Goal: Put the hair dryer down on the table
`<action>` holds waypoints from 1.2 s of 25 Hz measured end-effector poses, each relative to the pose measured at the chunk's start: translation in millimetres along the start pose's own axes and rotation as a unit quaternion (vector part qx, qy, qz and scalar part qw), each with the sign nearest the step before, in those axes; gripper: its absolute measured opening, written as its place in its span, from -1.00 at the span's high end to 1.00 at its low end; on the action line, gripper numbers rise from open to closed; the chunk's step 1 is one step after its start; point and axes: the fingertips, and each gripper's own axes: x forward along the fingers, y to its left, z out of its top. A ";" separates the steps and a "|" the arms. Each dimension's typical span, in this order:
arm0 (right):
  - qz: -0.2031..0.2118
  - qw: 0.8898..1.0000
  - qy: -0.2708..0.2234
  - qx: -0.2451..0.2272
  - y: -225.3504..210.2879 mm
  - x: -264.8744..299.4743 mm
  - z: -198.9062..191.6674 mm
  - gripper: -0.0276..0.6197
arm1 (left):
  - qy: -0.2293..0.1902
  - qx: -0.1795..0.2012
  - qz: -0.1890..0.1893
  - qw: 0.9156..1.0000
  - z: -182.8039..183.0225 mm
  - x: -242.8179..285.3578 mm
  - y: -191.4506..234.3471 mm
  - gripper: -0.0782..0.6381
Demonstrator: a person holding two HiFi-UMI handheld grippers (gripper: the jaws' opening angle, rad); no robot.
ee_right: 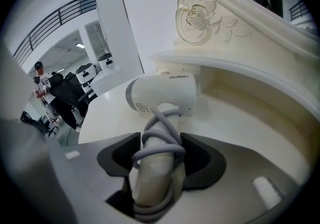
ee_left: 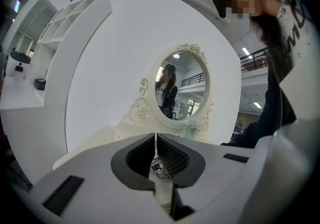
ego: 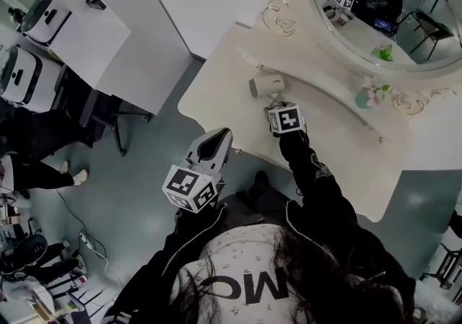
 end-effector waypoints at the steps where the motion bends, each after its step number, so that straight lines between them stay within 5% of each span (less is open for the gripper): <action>1: 0.000 1.000 0.000 -0.001 0.3 0.3 -0.1 0.12 | -0.001 0.000 0.001 1.000 0.4 -1.5 0.3 0.80; 15: -0.009 0.998 -0.035 0.057 -6.4 -24.5 0.2 0.00 | -0.012 0.002 0.014 1.000 1.1 -22.4 5.9 0.80; 25: 0.006 0.988 -0.130 0.079 0.7 -101.4 3.3 0.00 | -0.004 0.006 -0.015 1.000 -6.0 -29.1 -6.2 0.80; 30: 0.045 0.979 -0.181 0.078 30.5 -146.5 2.1 0.00 | -0.004 0.011 -0.036 0.999 -8.0 -36.5 -13.6 0.80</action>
